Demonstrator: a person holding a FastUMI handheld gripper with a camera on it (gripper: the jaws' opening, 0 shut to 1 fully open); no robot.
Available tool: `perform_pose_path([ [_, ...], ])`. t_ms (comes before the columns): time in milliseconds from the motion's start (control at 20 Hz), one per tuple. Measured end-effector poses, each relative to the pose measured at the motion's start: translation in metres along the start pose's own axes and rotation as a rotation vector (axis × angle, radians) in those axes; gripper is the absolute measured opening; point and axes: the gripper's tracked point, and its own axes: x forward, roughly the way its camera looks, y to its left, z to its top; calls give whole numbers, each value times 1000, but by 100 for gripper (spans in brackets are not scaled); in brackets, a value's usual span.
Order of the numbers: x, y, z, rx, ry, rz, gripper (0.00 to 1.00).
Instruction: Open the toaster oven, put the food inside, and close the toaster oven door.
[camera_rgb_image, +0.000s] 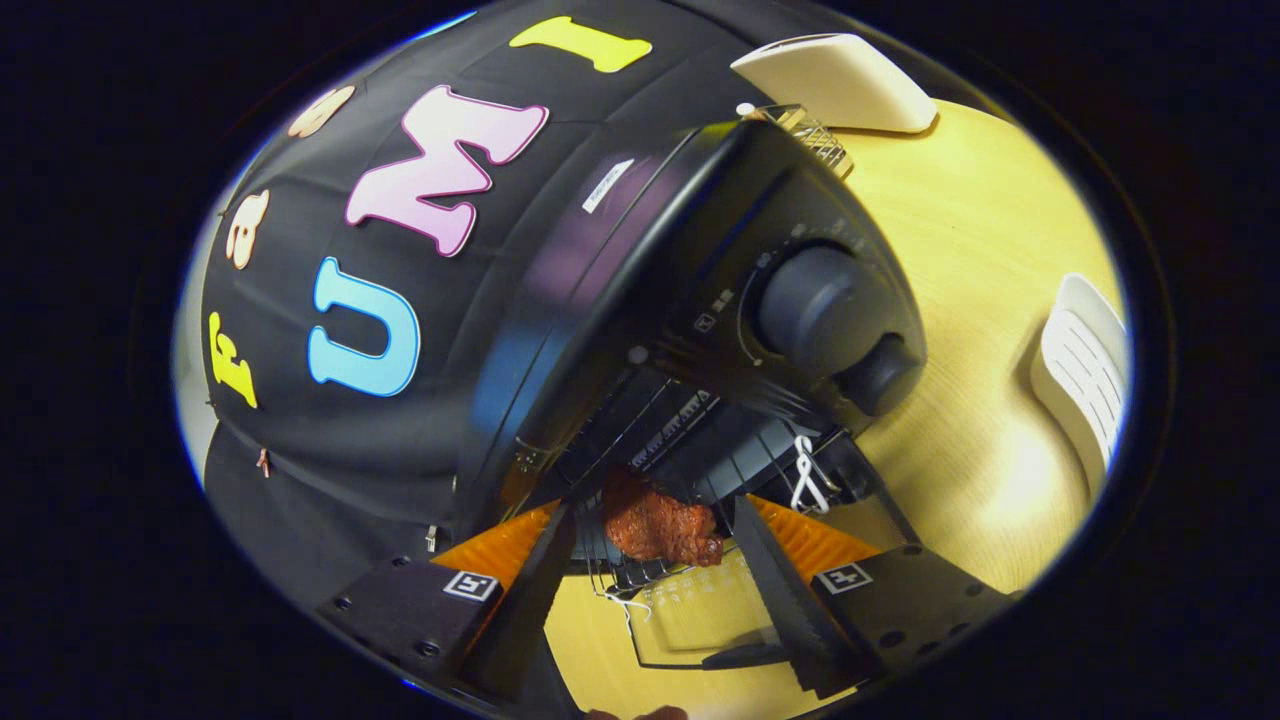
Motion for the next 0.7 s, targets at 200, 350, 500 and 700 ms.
perform_pose_path([
  [200,-32,3,-6,-88,-43,3,99],
  [350,-57,4,-3,-197,-158,8,98],
  [500,-81,5,-6,-296,-272,15,99],
  [700,-120,-1,-2,-405,-466,-32,98],
])
